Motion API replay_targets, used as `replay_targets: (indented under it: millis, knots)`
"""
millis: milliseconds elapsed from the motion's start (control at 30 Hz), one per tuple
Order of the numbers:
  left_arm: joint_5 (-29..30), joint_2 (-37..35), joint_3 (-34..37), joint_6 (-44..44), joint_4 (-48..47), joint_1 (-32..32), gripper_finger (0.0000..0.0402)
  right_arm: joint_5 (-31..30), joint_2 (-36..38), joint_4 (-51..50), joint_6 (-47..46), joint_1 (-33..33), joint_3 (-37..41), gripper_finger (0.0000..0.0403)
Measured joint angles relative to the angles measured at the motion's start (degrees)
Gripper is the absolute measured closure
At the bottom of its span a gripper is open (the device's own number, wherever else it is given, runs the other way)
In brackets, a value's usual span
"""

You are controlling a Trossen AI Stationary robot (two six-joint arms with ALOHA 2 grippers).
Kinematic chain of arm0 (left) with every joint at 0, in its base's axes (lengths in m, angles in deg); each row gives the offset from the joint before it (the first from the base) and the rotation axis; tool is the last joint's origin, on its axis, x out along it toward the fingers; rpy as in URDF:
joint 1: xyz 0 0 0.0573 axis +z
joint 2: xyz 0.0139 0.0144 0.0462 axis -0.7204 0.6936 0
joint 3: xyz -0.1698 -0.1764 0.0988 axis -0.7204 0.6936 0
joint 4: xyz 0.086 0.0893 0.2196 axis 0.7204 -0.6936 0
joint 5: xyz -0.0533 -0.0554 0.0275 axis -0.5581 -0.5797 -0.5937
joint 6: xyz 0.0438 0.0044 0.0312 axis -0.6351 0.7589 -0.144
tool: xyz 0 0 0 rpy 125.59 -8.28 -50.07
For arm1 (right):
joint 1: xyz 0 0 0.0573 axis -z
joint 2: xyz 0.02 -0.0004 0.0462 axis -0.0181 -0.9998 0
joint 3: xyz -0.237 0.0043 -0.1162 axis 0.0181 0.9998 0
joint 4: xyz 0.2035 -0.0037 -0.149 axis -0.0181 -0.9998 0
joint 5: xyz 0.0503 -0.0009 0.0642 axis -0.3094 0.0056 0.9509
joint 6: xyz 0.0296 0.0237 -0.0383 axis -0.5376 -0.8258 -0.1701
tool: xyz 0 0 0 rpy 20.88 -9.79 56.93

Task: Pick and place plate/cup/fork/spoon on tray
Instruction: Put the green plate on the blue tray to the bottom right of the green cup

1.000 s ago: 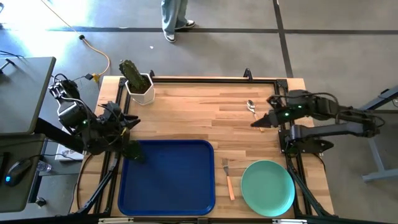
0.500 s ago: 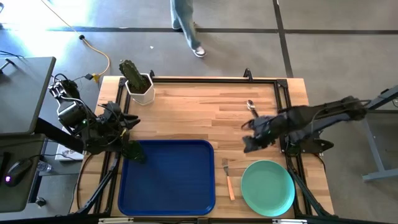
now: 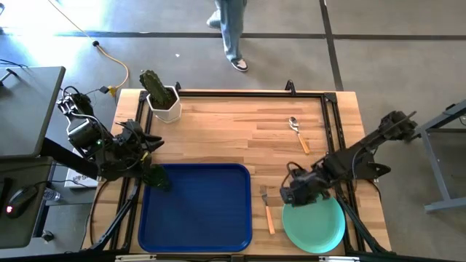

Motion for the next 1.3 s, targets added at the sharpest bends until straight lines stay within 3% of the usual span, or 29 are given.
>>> replay_targets:
  millis: [200,400,633,867,1100,1300]
  knots:
    - [0.0,0.0,0.0,0.0,0.0,0.0,0.0316,-0.1,-3.4,4.3,-6.7,-4.4,0.0,0.0323]
    - [-1.2,0.0,0.0,2.0,0.0,0.0,0.0316,-0.2,-6.9,12.4,-8.4,-7.9,0.0,0.0323]
    - [-4.3,0.0,0.0,3.6,0.0,0.0,0.0316,-0.5,-10.8,12.7,-8.3,-10.9,0.0,0.0323]
    - [-4.3,0.0,0.0,5.2,0.0,0.0,0.0316,-3.7,-13.2,13.0,-6.9,-12.4,0.0,0.0323]
    - [-6.2,0.0,0.0,6.6,0.0,0.0,0.0316,-12.9,-13.7,13.0,-2.7,-13.0,0.0,0.0323]
    - [-7.3,0.0,0.0,6.6,0.0,0.0,0.0316,-16.7,-13.7,12.7,0.8,-13.0,0.0,0.0322]
